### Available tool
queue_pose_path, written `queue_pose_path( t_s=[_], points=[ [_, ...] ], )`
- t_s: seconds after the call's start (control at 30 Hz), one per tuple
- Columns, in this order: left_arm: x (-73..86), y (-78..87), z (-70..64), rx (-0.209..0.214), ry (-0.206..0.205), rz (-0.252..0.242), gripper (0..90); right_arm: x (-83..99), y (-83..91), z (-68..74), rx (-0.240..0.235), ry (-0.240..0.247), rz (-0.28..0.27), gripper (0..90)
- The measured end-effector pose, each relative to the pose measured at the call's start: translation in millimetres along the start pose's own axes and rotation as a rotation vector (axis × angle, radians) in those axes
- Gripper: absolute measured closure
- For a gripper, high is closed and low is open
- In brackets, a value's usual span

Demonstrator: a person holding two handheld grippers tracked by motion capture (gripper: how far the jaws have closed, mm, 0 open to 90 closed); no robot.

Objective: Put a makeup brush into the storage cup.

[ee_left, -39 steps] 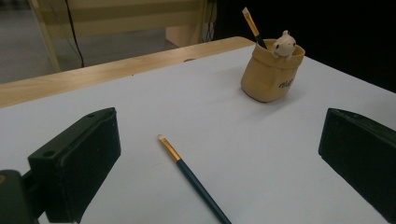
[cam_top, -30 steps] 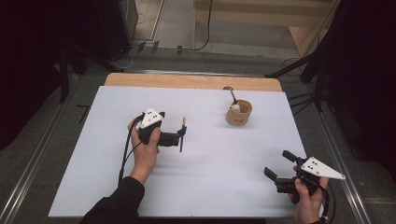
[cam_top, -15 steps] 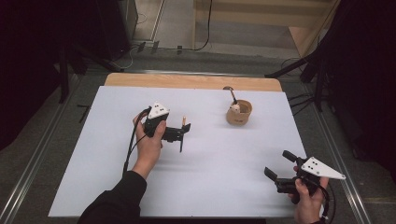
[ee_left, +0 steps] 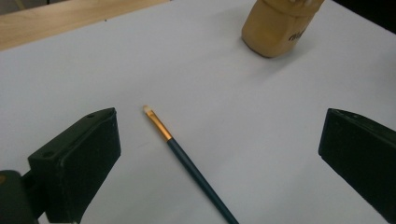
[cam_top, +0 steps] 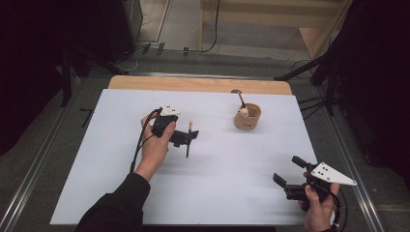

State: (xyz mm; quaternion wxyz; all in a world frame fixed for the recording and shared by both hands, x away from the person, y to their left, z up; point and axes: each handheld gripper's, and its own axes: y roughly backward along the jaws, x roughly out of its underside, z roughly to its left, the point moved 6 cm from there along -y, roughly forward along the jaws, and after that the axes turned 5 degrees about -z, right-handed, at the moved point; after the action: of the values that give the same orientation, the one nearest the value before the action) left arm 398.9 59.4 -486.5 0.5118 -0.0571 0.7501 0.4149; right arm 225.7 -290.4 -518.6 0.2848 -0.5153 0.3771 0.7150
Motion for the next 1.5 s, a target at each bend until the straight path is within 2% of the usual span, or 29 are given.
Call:
queue_pose_path(
  t_s=[0.47,0.67,0.83,0.93,1.0,1.07,1.13,1.23,1.37,1.5],
  points=[
    [5.4,-7.2,1.5,0.013,-0.011,0.13,0.0,0.6,-1.2,-0.2,-0.001,0.001,0.005,0.0],
    [8.9,-12.6,1.2,0.007,-0.021,0.206,0.0,0.9,-1.4,0.2,-0.003,0.001,0.008,0.0],
    [10.7,-15.8,1.2,0.005,-0.019,0.249,0.0,1.3,-1.6,-0.4,-0.001,-0.001,0.01,0.0],
    [12.6,-19.3,0.0,0.024,-0.016,0.278,0.5,1.6,-1.8,-0.9,-0.001,-0.002,0.01,0.0],
    [14.2,-22.2,-0.2,0.019,-0.019,0.297,1.0,1.9,-1.9,-0.9,-0.002,-0.002,0.012,0.0],
    [15.1,-25.3,0.4,-0.012,-0.014,0.303,9.1,2.1,-2.0,-0.5,-0.001,-0.004,0.012,0.0],
    [16.2,-27.6,1.0,-0.029,-0.015,0.311,13.0,1.9,-1.9,-0.3,-0.002,-0.004,0.011,0.0],
    [18.2,-30.3,1.6,-0.056,-0.036,0.335,13.3,1.8,-1.7,-0.1,-0.003,-0.001,0.011,0.0],
    [20.3,-33.1,1.4,-0.064,-0.046,0.359,14.9,0.9,-0.9,-0.2,0.001,0.0,0.003,0.0],
    [21.0,-35.8,2.4,-0.082,-0.031,0.369,20.0,0.7,-0.5,-0.2,0.003,0.003,0.002,0.0]
  ],
)
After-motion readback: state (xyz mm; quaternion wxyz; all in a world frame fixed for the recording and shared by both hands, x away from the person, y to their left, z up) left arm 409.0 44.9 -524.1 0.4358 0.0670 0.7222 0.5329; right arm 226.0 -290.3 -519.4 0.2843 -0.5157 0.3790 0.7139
